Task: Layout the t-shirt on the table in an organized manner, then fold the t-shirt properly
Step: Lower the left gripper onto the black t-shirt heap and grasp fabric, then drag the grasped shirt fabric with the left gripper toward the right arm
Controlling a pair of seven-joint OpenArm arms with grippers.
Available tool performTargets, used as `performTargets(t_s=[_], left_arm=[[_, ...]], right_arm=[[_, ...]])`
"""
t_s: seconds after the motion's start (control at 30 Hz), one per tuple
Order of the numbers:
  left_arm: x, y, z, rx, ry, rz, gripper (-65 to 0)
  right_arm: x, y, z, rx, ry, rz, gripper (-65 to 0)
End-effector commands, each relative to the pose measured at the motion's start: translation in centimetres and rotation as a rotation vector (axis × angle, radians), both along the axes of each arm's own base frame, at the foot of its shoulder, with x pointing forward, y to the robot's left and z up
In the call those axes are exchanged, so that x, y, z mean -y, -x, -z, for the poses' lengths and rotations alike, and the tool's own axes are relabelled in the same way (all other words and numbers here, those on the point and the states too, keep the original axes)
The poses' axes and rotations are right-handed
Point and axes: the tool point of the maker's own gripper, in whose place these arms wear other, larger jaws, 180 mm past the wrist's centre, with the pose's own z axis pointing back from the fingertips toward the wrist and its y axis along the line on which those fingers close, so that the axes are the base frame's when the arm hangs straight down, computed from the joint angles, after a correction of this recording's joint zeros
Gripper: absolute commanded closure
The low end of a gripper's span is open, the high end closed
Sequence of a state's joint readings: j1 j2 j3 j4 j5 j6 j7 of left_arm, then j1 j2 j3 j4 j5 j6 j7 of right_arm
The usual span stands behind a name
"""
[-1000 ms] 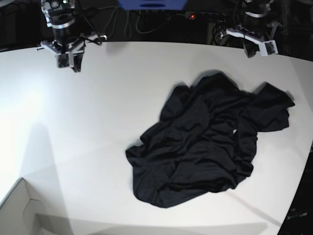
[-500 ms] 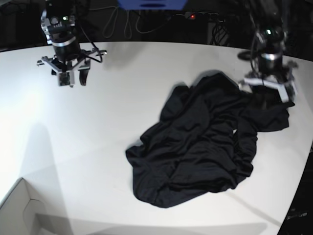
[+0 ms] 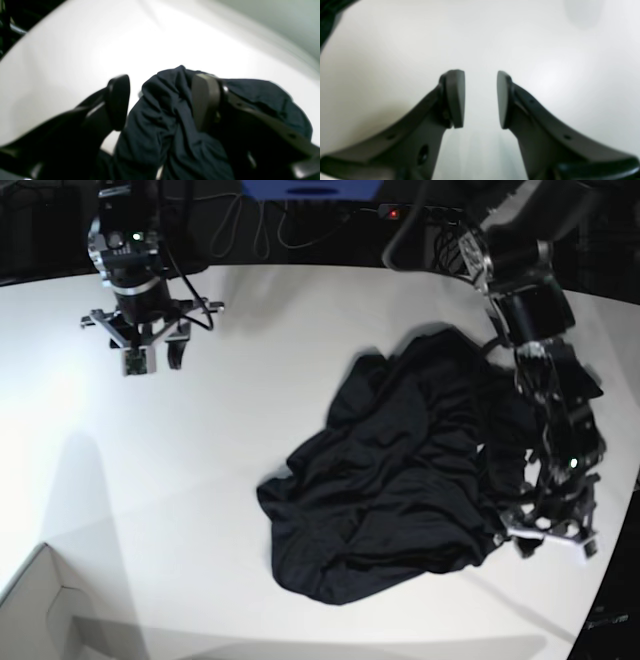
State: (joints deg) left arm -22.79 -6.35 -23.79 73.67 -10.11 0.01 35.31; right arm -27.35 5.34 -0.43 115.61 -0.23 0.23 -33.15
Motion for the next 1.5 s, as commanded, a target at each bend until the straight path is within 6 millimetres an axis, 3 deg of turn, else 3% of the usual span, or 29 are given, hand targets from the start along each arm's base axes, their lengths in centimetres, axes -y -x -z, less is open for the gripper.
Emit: performTargets(t_s=[0.0,0.13,0.27,0.4,0.67,0.73,0.83,0.87,0.93,1.07,1.1,1.3,1.47], left_arm=[[0.2,-2.1,-2.4,0.058,-0.031,0.025,-37.6],[1.3,-4.5,-1.0,0.07,-0.124,0.082,-38.0],[1.2,-5.4,3.4,0.003,-0.142,0.09,-38.0],[0.6,-4.8,7.1,-0.055,-0.121,0.063,-38.0],[1.1,-4.7,7.6,-0.039,-0.129,0.068,-36.0],[1.1,-4.7,7.6,-0.038,-0.127,0.071,-28.1],[1.1,-4.8,7.5,-0.035,-0.121,0.066,-2.4],[1.0,-4.8,7.3,-0.03,-0.122,0.061,0.0],[1.1,-5.3,6.1,0.002,-0.126,0.062,-2.3],[3.4,-6.1,1.5,0.096,-0.126,0.106,-0.2],[3.9,-6.1,-0.5,0.131,-0.131,0.119,-0.2],[11.8,-2.3,-9.8,0.333,-0.078,0.241,-0.1],[20.9,3.3,-11.6,0.379,-0.049,0.446,-0.1]], right_arm=[[0.0,-0.7,-1.1,0.047,0.005,-0.007,-21.9],[-0.1,-0.9,-1.2,0.051,0.004,-0.012,-21.9],[-0.1,-0.9,-1.1,0.048,0.004,-0.011,-21.9],[0.0,-0.9,-1.1,0.048,0.006,-0.011,-21.9],[0.1,-1.3,-1.4,0.058,0.015,-0.019,-21.9],[0.1,-1.3,-1.4,0.058,0.018,-0.021,-21.9],[0.1,-1.4,-1.4,0.06,0.018,-0.021,-21.9],[0.1,-1.4,-1.4,0.06,0.018,-0.021,-21.9],[0.2,-1.4,-1.3,0.058,0.018,-0.02,-21.9],[0.3,-1.6,-1.0,0.051,0.02,-0.016,-21.9],[0.4,-1.6,-0.9,0.05,0.021,-0.014,-21.9],[0.5,-1.6,-0.9,0.05,0.022,-0.011,-21.9],[1.9,-1.6,-1.1,0.054,0.04,0.022,-21.9]])
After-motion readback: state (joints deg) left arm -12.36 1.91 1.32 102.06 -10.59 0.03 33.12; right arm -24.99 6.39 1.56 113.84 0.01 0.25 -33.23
